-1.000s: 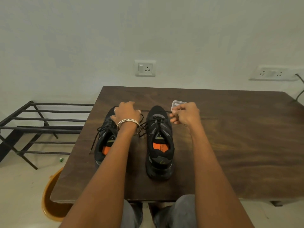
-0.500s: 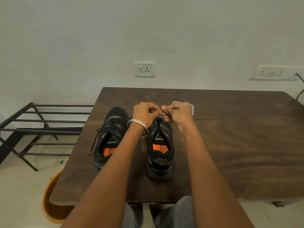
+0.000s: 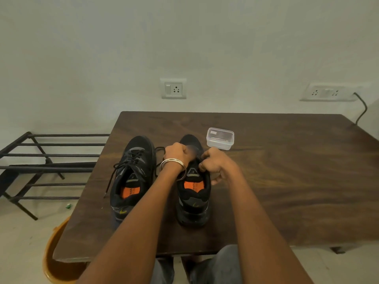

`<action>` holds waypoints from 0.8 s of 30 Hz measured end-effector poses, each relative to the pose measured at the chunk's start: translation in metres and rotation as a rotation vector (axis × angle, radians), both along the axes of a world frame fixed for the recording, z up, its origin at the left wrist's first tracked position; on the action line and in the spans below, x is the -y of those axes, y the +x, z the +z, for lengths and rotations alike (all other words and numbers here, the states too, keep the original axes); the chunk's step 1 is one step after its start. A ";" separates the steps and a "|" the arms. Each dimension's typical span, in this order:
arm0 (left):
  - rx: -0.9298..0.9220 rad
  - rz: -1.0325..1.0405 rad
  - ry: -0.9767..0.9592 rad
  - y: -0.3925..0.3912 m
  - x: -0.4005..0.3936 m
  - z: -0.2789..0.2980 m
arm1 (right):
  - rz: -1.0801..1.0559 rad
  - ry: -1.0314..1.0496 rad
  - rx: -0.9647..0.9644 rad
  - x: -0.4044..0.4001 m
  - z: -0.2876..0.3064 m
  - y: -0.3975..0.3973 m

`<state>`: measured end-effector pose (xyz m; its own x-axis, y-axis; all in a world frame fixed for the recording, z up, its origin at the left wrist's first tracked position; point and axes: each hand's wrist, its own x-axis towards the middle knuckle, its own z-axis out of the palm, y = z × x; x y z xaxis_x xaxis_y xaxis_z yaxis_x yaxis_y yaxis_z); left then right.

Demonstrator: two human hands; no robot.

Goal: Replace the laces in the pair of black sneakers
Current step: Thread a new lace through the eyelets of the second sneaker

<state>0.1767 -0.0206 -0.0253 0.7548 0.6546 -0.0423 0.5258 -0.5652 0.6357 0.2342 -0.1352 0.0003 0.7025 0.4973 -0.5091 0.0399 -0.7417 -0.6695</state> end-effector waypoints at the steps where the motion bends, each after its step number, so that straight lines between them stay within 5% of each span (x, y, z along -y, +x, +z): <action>1: 0.007 0.012 -0.021 0.001 -0.001 -0.002 | -0.022 0.024 -0.017 0.000 -0.001 0.001; 8: -0.069 -0.011 -0.002 0.009 0.009 0.000 | -0.052 0.050 -0.027 0.001 -0.002 -0.001; 24: 0.000 0.080 -0.289 0.019 0.007 -0.021 | 0.113 0.092 -0.079 0.015 -0.003 0.009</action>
